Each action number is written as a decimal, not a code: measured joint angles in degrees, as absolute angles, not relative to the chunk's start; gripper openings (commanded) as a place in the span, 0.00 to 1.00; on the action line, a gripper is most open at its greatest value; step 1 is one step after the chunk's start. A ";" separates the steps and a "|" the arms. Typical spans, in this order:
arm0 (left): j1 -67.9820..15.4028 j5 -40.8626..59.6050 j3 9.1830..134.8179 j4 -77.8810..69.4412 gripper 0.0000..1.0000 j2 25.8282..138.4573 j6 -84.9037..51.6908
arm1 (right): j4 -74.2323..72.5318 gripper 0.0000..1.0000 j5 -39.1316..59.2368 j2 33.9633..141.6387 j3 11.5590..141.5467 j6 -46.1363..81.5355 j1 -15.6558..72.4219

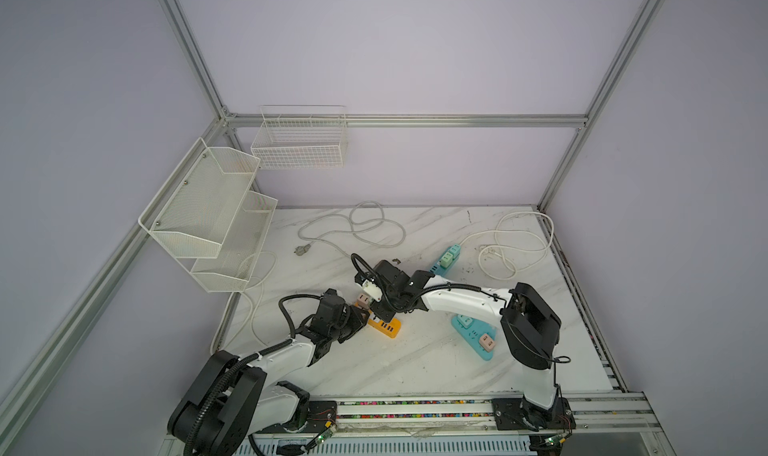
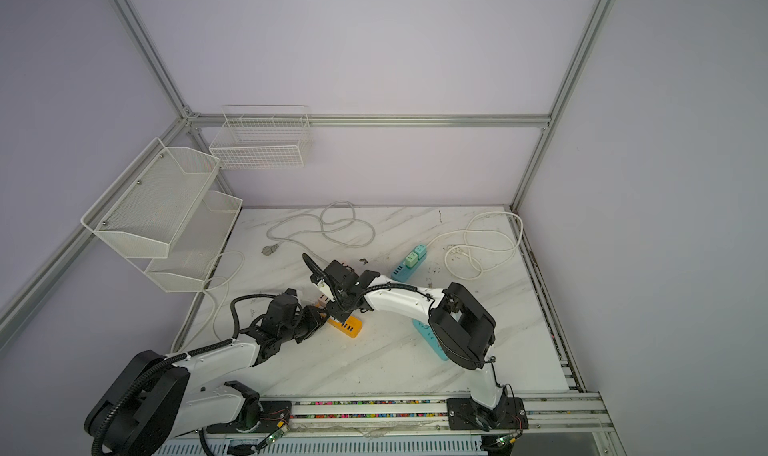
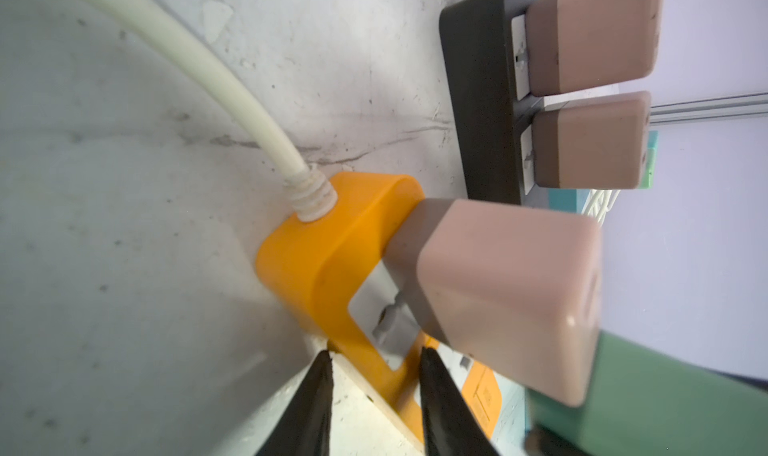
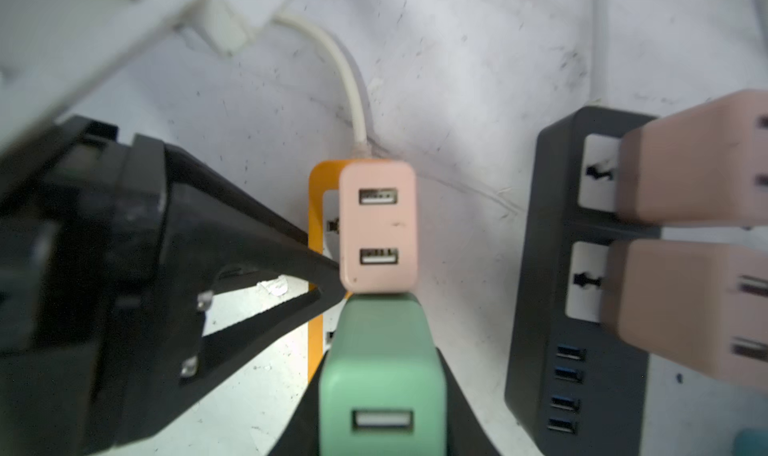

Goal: Pull the plug off the socket
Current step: 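Pull the green plug out with the right gripper while the left holds the strip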

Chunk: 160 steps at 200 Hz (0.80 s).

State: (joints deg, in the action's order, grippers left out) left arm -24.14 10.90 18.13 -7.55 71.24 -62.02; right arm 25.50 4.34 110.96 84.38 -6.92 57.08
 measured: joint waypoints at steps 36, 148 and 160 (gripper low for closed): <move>-24.14 10.87 18.13 -7.53 0.33 71.16 -62.02 | 24.16 0.13 4.73 110.04 84.33 -6.76 57.19; -24.43 8.80 22.96 4.54 0.41 68.10 -60.27 | 18.52 0.14 9.15 99.22 76.18 7.44 55.11; -24.43 8.05 23.57 7.35 0.42 67.11 -59.75 | 16.88 0.14 9.80 98.10 73.71 10.92 55.11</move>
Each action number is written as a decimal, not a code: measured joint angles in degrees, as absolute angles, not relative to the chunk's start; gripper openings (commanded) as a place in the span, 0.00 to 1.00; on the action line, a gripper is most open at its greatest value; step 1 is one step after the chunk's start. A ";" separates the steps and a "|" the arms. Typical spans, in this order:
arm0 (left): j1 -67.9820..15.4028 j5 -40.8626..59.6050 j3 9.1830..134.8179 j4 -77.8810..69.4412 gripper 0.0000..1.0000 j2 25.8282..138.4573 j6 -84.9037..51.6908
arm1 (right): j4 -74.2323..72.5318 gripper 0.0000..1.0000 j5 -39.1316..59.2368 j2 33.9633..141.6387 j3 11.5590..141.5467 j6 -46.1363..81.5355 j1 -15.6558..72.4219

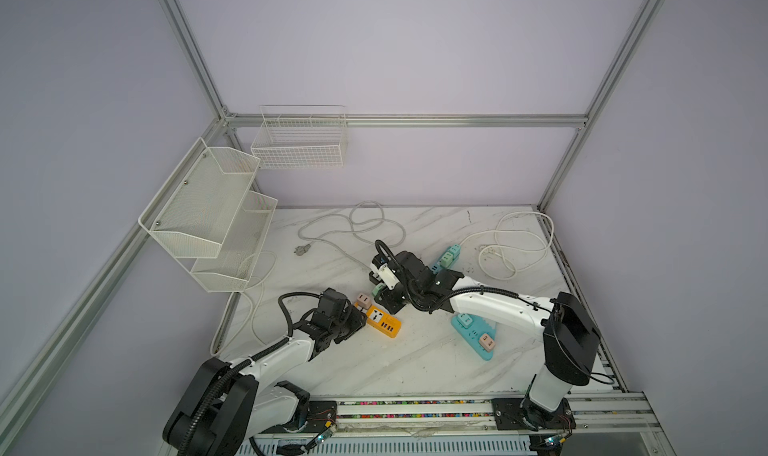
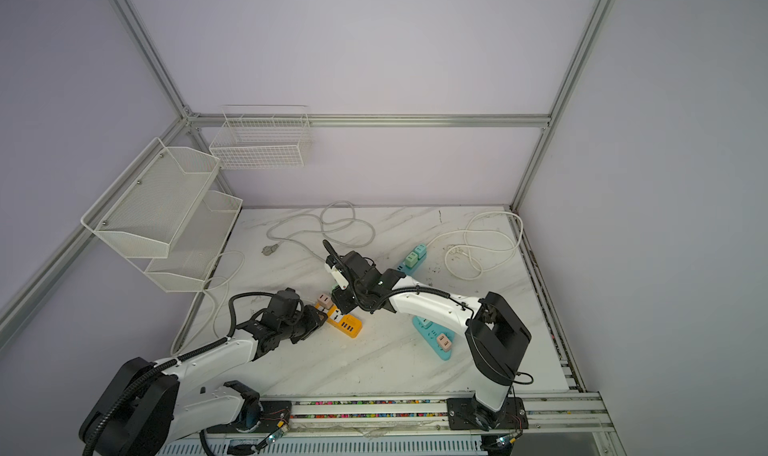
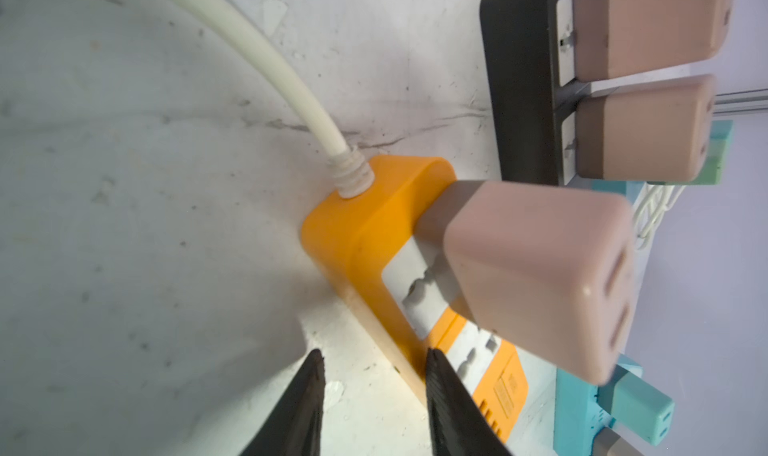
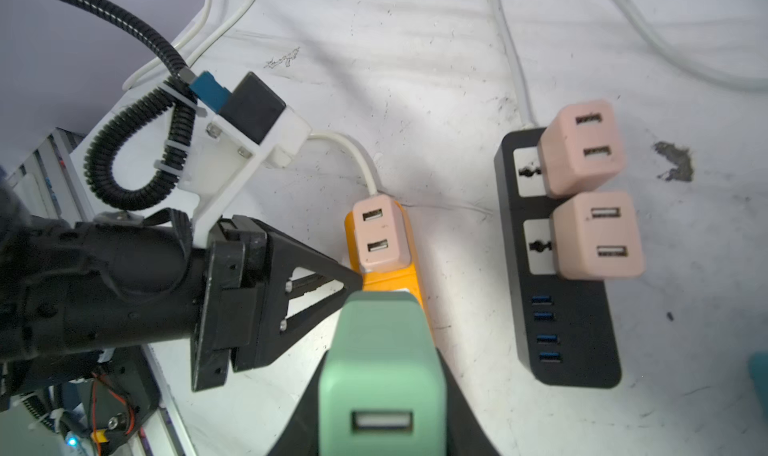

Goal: Pull the plug off the socket
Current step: 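Pull the green plug out with the right gripper while the left holds the strip, then carry the green plug toward the robot with the right gripper while the left lifts off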

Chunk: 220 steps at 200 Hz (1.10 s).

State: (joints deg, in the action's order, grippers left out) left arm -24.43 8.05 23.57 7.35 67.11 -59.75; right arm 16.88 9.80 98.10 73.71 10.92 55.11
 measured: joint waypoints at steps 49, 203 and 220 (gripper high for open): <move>-24.43 6.13 25.32 15.64 0.44 60.53 -57.71 | 8.73 0.14 11.20 91.72 62.96 25.19 55.31; -24.40 3.05 26.87 31.88 0.53 39.81 -53.30 | -15.90 0.14 4.43 92.42 46.54 49.91 67.70; -24.40 2.74 26.87 32.77 0.54 39.38 -53.32 | -18.04 0.14 3.79 94.32 46.46 50.98 68.38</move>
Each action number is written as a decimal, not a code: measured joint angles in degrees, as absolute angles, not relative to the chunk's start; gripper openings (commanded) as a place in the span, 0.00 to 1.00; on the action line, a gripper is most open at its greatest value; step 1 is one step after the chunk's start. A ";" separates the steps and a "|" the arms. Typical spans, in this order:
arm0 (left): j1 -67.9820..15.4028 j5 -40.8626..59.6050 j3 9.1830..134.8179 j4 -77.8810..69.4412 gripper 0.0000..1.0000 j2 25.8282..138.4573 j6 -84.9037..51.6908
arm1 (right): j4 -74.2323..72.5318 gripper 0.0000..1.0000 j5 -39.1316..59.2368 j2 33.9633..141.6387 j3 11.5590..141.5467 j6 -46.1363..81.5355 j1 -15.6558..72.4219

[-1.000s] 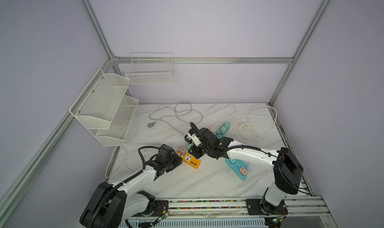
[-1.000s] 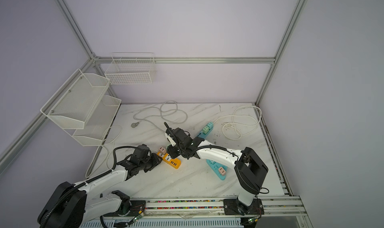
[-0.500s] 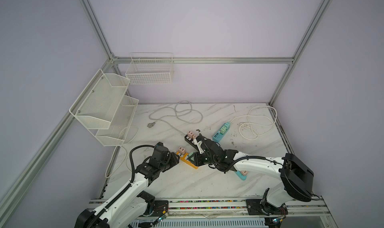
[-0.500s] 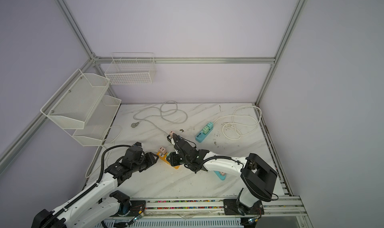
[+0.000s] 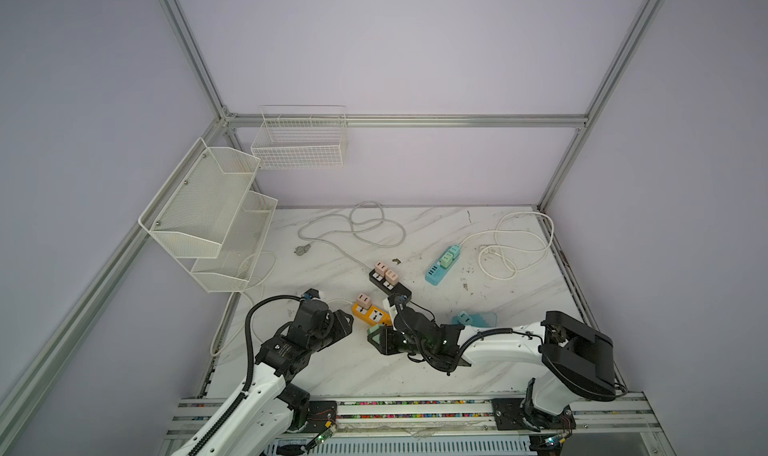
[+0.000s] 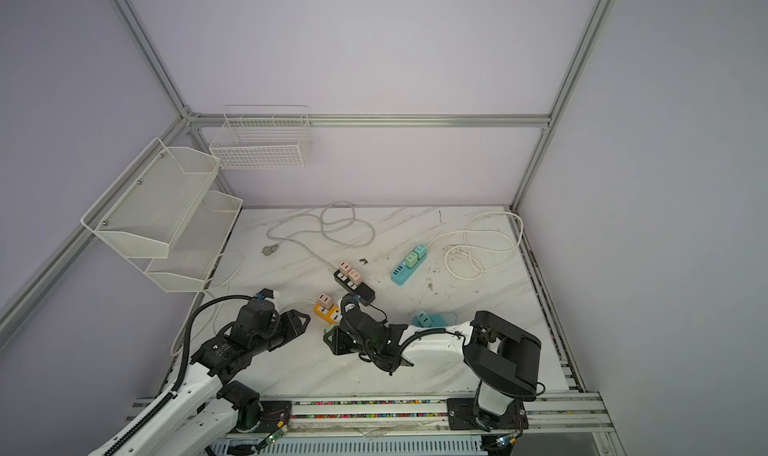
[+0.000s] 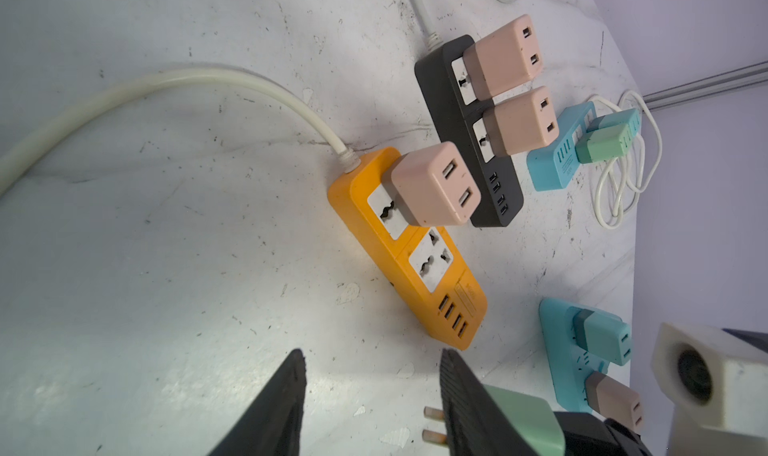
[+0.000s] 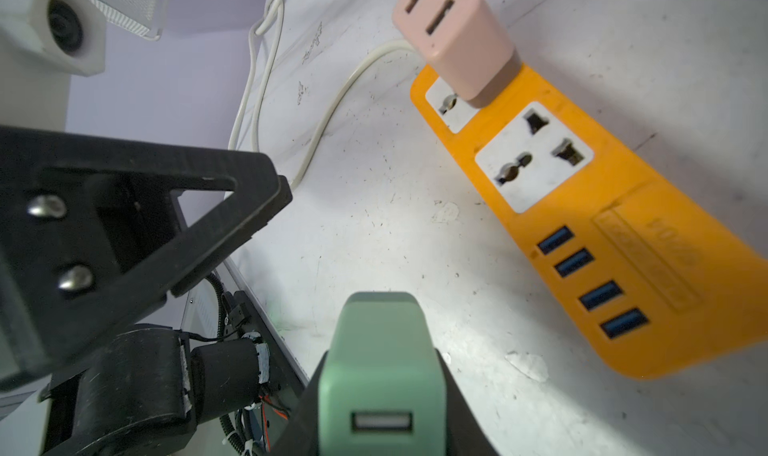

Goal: Pull the plug off the socket
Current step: 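Carry the green plug toward the robot with the right gripper while the left lifts off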

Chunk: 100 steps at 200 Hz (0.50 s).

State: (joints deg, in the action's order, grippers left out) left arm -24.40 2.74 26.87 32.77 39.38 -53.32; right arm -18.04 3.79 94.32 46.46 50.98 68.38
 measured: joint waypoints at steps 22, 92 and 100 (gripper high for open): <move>-24.40 2.59 26.87 33.45 0.55 39.03 -53.34 | -20.49 0.14 3.75 96.79 45.93 52.25 68.97; -24.40 2.07 26.87 34.04 0.55 38.30 -53.39 | -23.86 0.16 3.66 102.08 45.78 53.67 69.08; -24.40 2.02 26.87 34.06 0.55 38.11 -53.39 | -24.10 0.16 3.66 102.67 45.78 53.71 69.08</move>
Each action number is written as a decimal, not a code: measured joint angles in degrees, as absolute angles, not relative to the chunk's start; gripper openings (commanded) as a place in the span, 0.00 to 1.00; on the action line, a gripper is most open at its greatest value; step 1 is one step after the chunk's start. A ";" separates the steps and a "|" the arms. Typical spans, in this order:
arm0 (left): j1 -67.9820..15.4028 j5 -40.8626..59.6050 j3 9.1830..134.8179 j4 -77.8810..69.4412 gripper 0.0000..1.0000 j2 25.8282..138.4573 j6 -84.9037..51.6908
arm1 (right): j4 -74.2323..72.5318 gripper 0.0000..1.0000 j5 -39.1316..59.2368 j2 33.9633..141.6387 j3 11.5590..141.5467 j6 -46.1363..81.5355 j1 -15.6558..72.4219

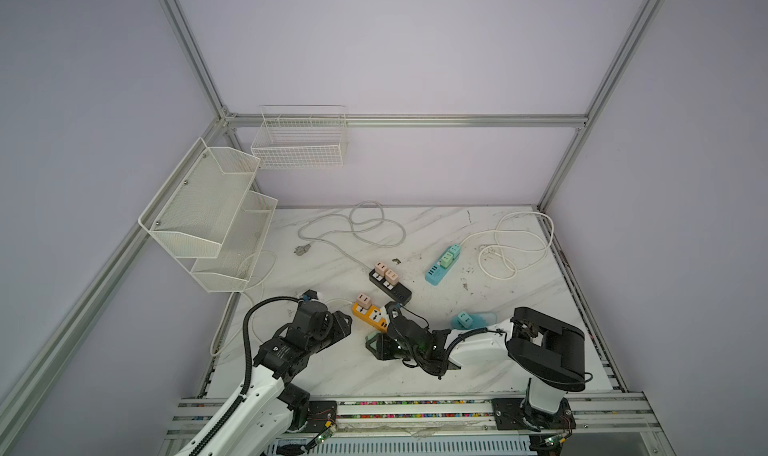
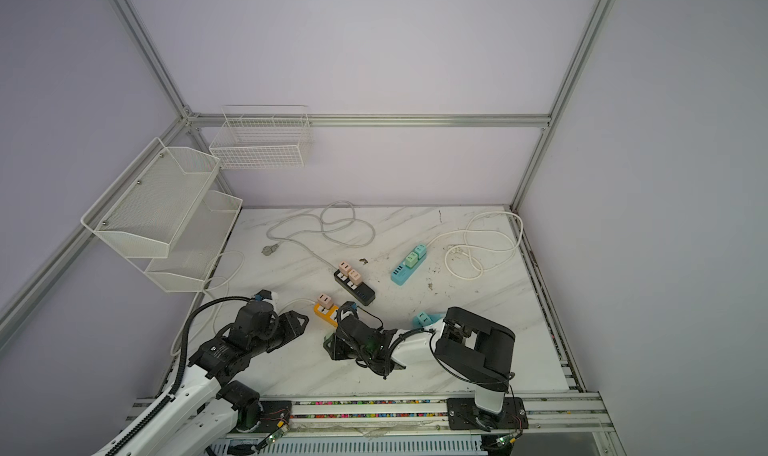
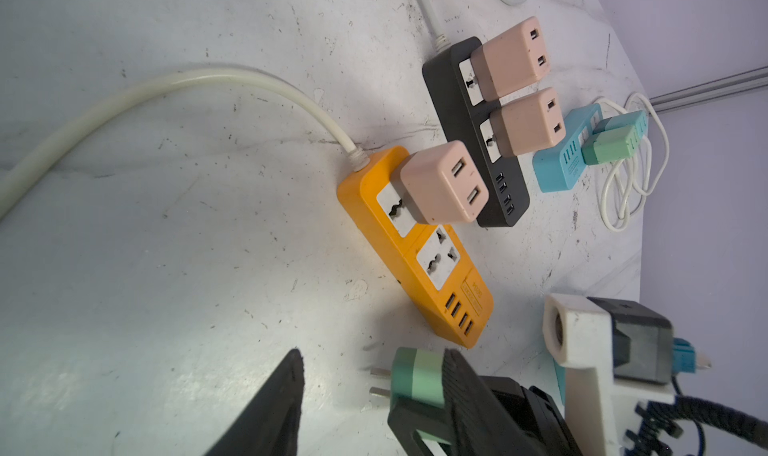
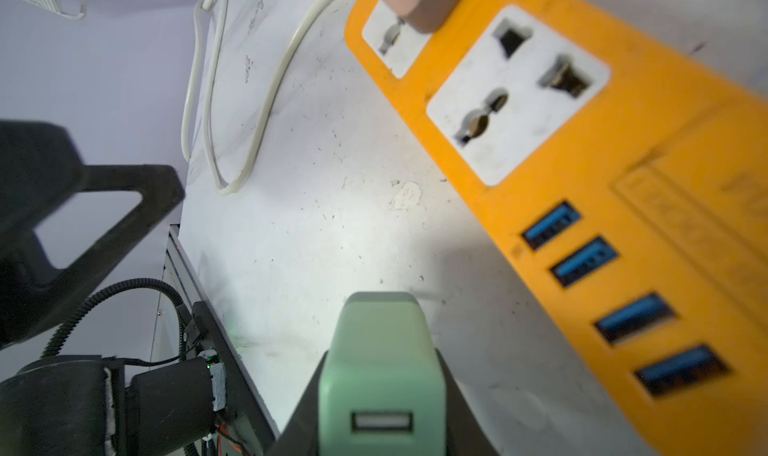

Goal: Pull the plug off the socket
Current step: 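Carry the green plug toward the robot with the right gripper while the left lifts off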

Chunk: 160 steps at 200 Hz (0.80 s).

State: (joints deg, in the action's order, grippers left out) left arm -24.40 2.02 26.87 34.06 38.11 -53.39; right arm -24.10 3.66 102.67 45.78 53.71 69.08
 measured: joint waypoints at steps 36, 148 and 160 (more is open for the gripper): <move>-24.40 1.52 26.87 34.48 0.56 37.04 -53.39 | -24.60 0.21 3.81 104.57 46.48 53.63 69.14; -24.40 0.99 26.85 35.18 0.58 34.96 -53.58 | -19.97 0.53 3.14 104.53 49.06 51.18 69.82; -24.40 0.99 26.85 35.31 0.58 34.96 -53.60 | -19.49 0.54 2.72 104.18 49.06 51.11 69.89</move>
State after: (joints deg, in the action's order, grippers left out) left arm -24.40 0.99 26.85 35.31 34.96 -53.60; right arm -19.49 2.72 104.18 49.06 51.11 69.89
